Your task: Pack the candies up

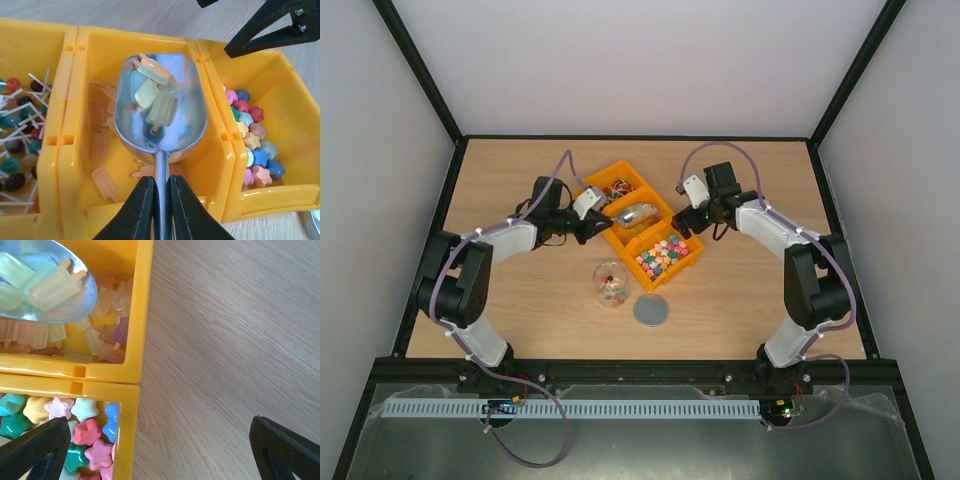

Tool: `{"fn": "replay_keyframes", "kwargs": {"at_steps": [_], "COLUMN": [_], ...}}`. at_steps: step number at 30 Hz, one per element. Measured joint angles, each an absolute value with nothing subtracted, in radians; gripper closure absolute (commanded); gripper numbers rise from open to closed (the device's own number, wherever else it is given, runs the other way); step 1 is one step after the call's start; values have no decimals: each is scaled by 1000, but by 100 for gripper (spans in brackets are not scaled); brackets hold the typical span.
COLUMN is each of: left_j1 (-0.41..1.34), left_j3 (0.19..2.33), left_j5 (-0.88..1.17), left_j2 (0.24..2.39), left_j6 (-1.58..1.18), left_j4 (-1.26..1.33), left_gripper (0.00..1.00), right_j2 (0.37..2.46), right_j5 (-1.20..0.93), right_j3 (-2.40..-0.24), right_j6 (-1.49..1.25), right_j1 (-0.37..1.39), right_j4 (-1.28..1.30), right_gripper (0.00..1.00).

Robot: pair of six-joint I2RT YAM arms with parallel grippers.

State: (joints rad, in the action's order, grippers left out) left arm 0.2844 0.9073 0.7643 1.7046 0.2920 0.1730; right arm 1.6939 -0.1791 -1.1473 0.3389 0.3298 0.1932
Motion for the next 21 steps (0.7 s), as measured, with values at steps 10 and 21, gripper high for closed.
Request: {"fn": "replay_keyframes", "kwargs": {"at_steps": [10, 21], "left_j1": [255, 146], "left_j3": [883, 870], "left_j5": [757, 836], "left_j2": [1616, 1499], "left_j6": [369, 460], "left_j4": [99, 14], "left_gripper": [98, 98], "right_j2": [1615, 1563], "right_j5": [-194, -194], "right_j3": [-1143, -1198], "right_j6": [343, 329], "right_j1": [315, 314], "right_j4": [218, 264], "right_gripper": [1, 1]}}
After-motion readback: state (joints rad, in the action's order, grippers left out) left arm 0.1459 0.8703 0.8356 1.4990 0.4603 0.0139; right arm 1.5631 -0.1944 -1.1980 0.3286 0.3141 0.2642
